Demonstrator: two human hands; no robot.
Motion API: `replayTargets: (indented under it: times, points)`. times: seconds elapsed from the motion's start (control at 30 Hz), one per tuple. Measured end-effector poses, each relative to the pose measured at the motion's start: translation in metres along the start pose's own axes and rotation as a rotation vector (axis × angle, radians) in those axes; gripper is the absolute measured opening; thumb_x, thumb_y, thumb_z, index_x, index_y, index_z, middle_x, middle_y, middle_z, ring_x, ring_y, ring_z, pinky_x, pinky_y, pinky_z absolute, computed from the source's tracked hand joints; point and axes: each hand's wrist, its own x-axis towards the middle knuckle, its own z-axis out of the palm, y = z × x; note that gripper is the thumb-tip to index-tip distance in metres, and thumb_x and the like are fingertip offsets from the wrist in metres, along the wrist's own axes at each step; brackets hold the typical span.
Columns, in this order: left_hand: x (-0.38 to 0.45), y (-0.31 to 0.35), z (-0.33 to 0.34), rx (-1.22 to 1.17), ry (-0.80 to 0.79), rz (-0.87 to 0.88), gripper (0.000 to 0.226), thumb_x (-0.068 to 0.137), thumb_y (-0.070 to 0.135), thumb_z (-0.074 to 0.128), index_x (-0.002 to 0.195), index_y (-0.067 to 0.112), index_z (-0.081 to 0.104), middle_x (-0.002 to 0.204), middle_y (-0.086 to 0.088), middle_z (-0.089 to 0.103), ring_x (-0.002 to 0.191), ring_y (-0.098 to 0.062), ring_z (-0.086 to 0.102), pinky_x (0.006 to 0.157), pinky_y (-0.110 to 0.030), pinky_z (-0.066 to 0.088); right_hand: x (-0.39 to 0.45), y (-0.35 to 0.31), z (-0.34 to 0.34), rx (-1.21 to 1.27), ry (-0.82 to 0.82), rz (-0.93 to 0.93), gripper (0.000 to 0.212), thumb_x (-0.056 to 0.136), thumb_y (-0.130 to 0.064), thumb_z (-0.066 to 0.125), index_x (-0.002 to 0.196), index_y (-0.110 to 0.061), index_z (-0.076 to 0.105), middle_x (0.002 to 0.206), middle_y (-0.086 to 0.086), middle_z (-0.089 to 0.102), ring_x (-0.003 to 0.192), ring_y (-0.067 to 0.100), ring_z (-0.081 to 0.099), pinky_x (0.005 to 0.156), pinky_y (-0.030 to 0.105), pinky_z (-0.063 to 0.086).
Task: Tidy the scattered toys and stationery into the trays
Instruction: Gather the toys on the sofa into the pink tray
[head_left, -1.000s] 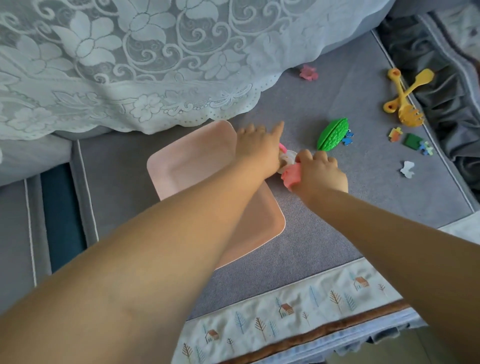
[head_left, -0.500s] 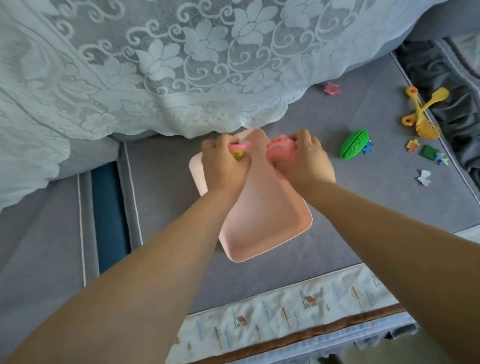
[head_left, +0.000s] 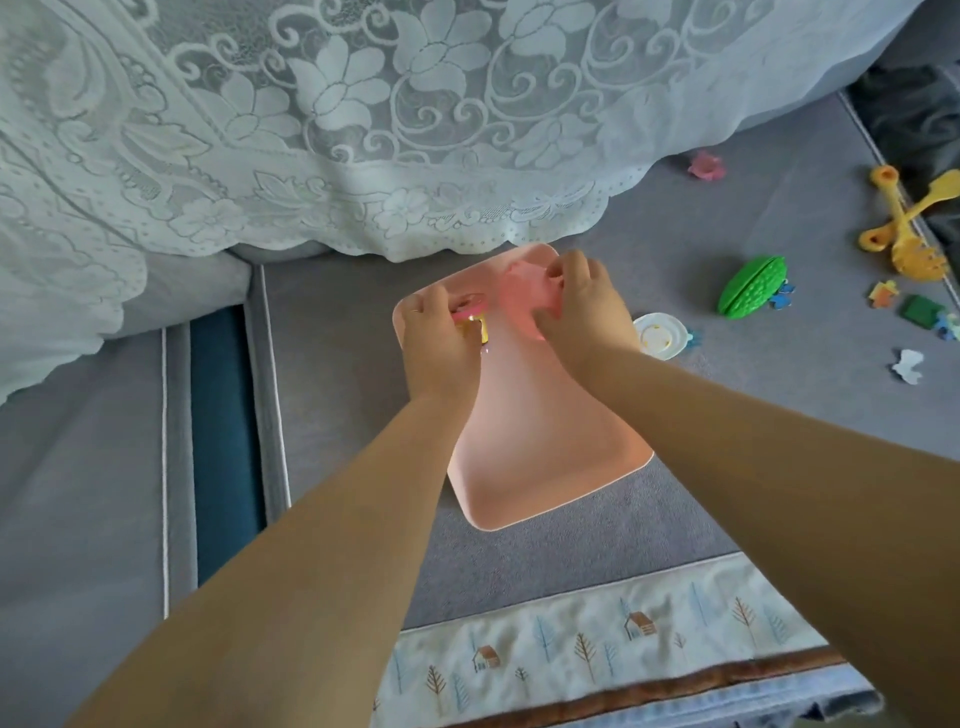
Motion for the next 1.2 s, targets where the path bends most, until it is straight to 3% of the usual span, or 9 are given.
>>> replayTargets:
  times: [0.13,0.27,0.37,0.53,0.63,0.73,0.83,0.97,1.2]
  points:
    - [-0.002,-0.002,0.019,0.109,0.162,0.031,0.019,0.08,0.007,0.065,0.095,0.013,0.056,0.107,-0.001,0.049,0.098,-0.016,0.043,0.082,-0.014,0.037,0.01,0.006,0.012,-0.149,0.044,-0.111,0.034,0.086,-0.013,0.062,0.116,-0.009,0.046,0.12,0.009,0.048,0.1,0.031,0.052,0.067,0.035,0.039]
    - [-0.01,-0.003,0.033,0.326,-0.016,-0.006,0.024,0.082,0.015,0.069,0.102,0.011,0.056,0.114,-0.011,0.043,0.102,-0.028,0.044,0.074,-0.028,0.044,0.012,0.01,0.024,-0.489,0.08,-0.192,0.017,0.091,-0.016,0.056,0.107,-0.009,0.058,0.118,0.011,0.047,0.094,0.03,0.048,0.066,0.034,0.029]
    - [-0.013,-0.002,0.033,0.381,-0.064,-0.012,0.02,0.083,0.016,0.066,0.101,0.011,0.058,0.111,-0.012,0.045,0.104,-0.031,0.043,0.074,-0.037,0.049,0.01,0.011,0.023,-0.432,-0.047,-0.256,0.011,0.089,-0.008,0.053,0.099,-0.01,0.058,0.119,0.01,0.04,0.077,0.027,0.041,0.061,0.033,0.032]
    - [-0.002,-0.003,0.029,0.522,0.041,-0.038,0.018,0.086,0.02,0.061,0.102,0.012,0.058,0.109,-0.013,0.052,0.11,-0.03,0.043,0.084,-0.031,0.042,0.006,0.013,0.02,-0.125,-0.275,-0.227,0.016,0.087,-0.015,0.049,0.102,-0.014,0.053,0.109,0.004,0.049,0.092,0.031,0.054,0.054,0.027,0.029]
    - [-0.002,-0.008,0.026,0.695,0.13,0.01,0.03,0.085,0.029,0.064,0.108,0.011,0.057,0.117,-0.014,0.053,0.116,-0.034,0.043,0.093,-0.039,0.034,-0.001,0.01,0.02,-0.093,-0.342,-0.258,0.018,0.094,-0.018,0.039,0.108,-0.015,0.049,0.115,0.001,0.05,0.094,0.031,0.056,0.071,0.037,0.045]
    - [-0.001,-0.014,0.021,0.736,0.117,0.079,0.033,0.082,0.024,0.067,0.111,0.013,0.056,0.12,-0.012,0.052,0.119,-0.033,0.043,0.089,-0.039,0.033,-0.008,0.01,0.029,-0.271,-0.372,-0.353,0.028,0.095,-0.015,0.042,0.122,-0.018,0.047,0.125,0.005,0.044,0.111,0.032,0.048,0.09,0.038,0.044]
    - [0.001,-0.022,0.018,0.713,0.066,0.051,0.043,0.076,0.019,0.072,0.115,0.015,0.055,0.123,-0.011,0.05,0.122,-0.032,0.043,0.089,-0.038,0.035,-0.015,0.019,0.039,-0.376,-0.447,-0.363,0.03,0.098,-0.021,0.041,0.127,-0.016,0.049,0.127,0.006,0.043,0.117,0.033,0.046,0.091,0.038,0.04]
    - [0.004,-0.026,0.016,0.731,0.106,0.066,0.037,0.07,0.016,0.076,0.103,0.014,0.059,0.11,-0.011,0.056,0.107,-0.033,0.052,0.079,-0.037,0.039,-0.018,0.028,0.038,-0.464,-0.338,-0.396,0.033,0.095,-0.014,0.044,0.126,-0.017,0.056,0.129,0.005,0.042,0.122,0.03,0.042,0.094,0.04,0.046]
    - [-0.004,-0.01,0.007,0.726,-0.001,0.03,0.052,0.079,0.022,0.07,0.124,0.015,0.046,0.131,-0.011,0.044,0.126,-0.031,0.038,0.093,-0.038,0.033,-0.009,0.024,0.032,-0.591,-0.299,-0.37,0.049,0.089,-0.01,0.047,0.138,-0.02,0.044,0.142,0.006,0.039,0.13,0.028,0.038,0.11,0.035,0.025]
